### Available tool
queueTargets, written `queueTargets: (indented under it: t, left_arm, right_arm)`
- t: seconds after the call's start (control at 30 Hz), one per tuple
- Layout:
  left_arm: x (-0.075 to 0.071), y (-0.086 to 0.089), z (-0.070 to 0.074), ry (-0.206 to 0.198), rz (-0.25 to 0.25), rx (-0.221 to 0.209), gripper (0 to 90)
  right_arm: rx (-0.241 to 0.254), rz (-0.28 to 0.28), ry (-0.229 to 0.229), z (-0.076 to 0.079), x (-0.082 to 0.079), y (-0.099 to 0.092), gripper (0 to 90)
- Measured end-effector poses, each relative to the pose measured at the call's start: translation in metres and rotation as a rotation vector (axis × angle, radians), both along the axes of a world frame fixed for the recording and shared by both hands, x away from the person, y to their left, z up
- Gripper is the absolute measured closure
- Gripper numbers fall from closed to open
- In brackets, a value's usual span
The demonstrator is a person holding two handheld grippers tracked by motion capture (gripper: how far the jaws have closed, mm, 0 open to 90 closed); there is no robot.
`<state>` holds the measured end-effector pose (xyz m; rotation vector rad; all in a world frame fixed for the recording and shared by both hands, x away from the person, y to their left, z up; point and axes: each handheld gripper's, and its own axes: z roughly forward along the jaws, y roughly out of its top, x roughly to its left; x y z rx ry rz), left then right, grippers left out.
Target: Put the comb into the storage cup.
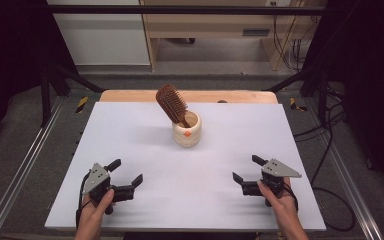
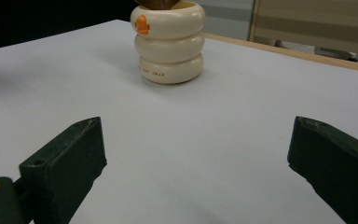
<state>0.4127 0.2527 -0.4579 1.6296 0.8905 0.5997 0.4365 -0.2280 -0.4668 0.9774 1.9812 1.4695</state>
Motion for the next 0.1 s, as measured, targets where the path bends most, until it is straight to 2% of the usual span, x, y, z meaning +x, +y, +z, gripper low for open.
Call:
queueTargets:
  t: [0.1]
  left_arm:
    - [0.0, 0.0017, -0.0002, 0.001, 0.015, -0.009, 2.4]
  right_arm:
    - [-0.004, -0.042, 0.02, -0.0015, 0.0054, 0.0008, 5.4]
